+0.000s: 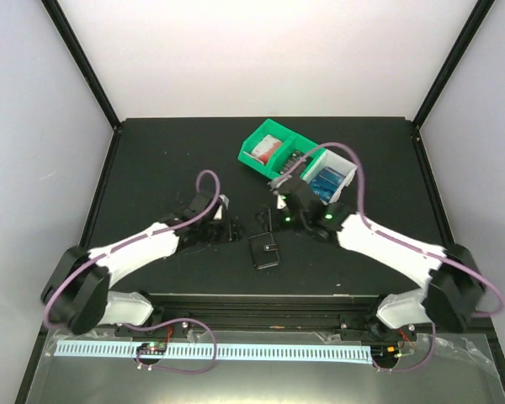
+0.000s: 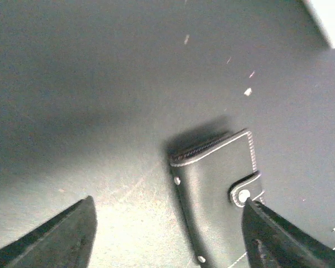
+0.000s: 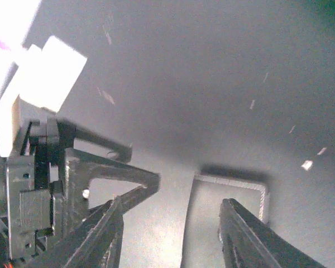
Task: Put the credit cards into the card holder
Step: Close the card holder at the center of the board, then reset both arms
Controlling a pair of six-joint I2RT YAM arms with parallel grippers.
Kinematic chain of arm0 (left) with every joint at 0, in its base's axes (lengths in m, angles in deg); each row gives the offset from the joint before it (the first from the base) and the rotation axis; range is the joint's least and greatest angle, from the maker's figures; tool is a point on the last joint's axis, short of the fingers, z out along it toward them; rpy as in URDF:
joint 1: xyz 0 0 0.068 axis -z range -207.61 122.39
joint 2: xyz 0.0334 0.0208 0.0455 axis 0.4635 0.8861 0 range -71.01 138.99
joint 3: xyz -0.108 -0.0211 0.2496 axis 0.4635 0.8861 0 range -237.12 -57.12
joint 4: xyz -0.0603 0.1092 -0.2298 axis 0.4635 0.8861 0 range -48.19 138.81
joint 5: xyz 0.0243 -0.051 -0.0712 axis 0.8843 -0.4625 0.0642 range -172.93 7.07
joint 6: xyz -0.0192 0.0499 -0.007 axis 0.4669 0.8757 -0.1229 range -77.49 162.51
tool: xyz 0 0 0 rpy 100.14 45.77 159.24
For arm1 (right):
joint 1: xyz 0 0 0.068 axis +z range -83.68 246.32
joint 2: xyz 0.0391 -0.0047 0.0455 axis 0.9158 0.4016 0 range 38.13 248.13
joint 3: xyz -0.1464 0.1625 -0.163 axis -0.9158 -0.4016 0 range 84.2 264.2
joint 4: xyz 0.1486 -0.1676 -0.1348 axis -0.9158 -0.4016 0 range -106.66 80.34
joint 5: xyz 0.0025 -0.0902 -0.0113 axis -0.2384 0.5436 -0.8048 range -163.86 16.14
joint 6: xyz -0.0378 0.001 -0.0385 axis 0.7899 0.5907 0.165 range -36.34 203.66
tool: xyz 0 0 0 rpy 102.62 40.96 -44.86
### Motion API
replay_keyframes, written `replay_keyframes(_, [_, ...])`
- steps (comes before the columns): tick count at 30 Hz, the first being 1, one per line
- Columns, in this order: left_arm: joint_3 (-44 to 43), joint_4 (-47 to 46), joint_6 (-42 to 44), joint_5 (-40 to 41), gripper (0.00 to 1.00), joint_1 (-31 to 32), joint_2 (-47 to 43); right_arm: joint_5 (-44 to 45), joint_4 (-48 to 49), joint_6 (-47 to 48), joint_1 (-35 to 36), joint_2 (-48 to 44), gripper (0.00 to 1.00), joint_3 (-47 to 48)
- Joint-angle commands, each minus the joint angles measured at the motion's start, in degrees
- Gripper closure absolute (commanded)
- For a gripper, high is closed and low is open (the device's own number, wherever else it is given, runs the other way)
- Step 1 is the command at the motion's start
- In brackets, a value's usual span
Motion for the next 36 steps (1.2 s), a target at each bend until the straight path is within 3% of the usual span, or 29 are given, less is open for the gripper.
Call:
replay_keyframes(1, [-3.9, 7.3, 5.5, 7.7, 0.22, -2.7, -11.2, 12.3, 2.3, -3.6, -2.9, -12.2, 0.48, -3.8])
replay_keyframes(4, [-5.0, 10.5, 8.6, 12.0, 0.02, -3.6, -19.6, 22.3, -1.4, -2.6, -3.4, -20.9, 0.42, -6.2])
replay_keyframes(12, [-8.9, 15.7, 15.6, 18.9, 0.01, -5.6, -37.1, 42.0, -16.5, -3.9, -3.6, -45.1, 0.3, -9.8])
replay_keyframes(18, [-12.0, 22.2, 19.6, 25.1, 0.01, -5.7, -46.4, 47.1, -28.8, -4.7, -3.5, -59.5, 0.19, -8.3])
replay_keyframes(22, [-12.9, 25.7, 21.0, 28.7, 0.01, -5.6, -52.6, 48.6, -38.1, -6.8, -3.6, -62.4, 0.09, -3.9])
replay_keyframes(25, [-13.5, 27.5, 21.8, 30.2, 0.01, -5.6, -56.6, 45.0, -41.1, -6.5, -3.6, -61.6, 0.01, 0.0])
replay_keyframes(30, [-15.0, 31.3, 21.9, 30.9, 0.01, -5.6, -60.1, 42.8, -46.0, -7.0, -3.6, -58.9, 0.0, 2.5])
replay_keyframes(36, [-15.0, 33.5, 22.3, 32.5, 0.01, -5.6, -61.8, 41.1, -45.3, -8.6, -3.6, -57.7, 0.0, 0.0])
